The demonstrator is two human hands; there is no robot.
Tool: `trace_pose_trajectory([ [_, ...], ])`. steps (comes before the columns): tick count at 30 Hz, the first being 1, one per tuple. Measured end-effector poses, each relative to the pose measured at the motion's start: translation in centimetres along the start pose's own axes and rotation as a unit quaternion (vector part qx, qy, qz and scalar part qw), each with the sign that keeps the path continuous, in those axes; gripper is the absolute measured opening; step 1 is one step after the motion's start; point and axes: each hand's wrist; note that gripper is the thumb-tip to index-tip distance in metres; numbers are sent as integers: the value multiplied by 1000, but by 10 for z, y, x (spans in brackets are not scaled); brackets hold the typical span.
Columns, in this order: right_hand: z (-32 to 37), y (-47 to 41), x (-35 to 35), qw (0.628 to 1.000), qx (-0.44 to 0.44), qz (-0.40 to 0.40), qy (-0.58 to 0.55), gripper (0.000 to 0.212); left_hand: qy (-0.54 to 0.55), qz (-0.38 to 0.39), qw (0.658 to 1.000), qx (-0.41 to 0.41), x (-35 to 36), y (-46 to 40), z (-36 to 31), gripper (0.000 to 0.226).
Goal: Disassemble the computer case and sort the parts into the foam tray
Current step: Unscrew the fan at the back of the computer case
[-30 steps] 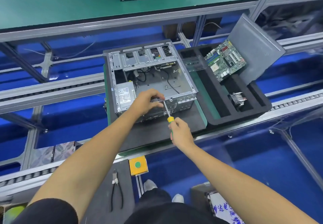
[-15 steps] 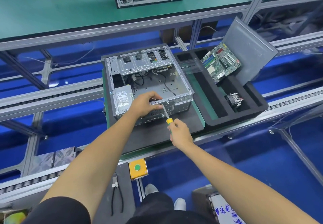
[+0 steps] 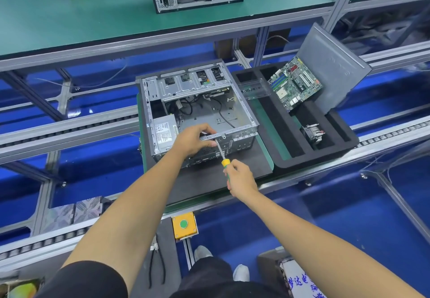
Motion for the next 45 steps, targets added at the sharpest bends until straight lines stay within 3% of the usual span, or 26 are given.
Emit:
trace_pose_trajectory([
  [34,3,-8,-1,999,22,36,-32,22,17,19,1000,2,0,-2,4,38],
  [40,10,-8,-3,999,13,36,8,22,24,21,999,6,0,-2,5,37],
  [45,12,-1,8,998,38,23,-43,16,26,26,999,11,1,-3,7,37],
])
Point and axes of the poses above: each hand's wrist, its own y-axis away from the middle knuckle, its own x-axis out of the palm, z = x × y, and after that the axes turned 14 degrees about -y, right-handed
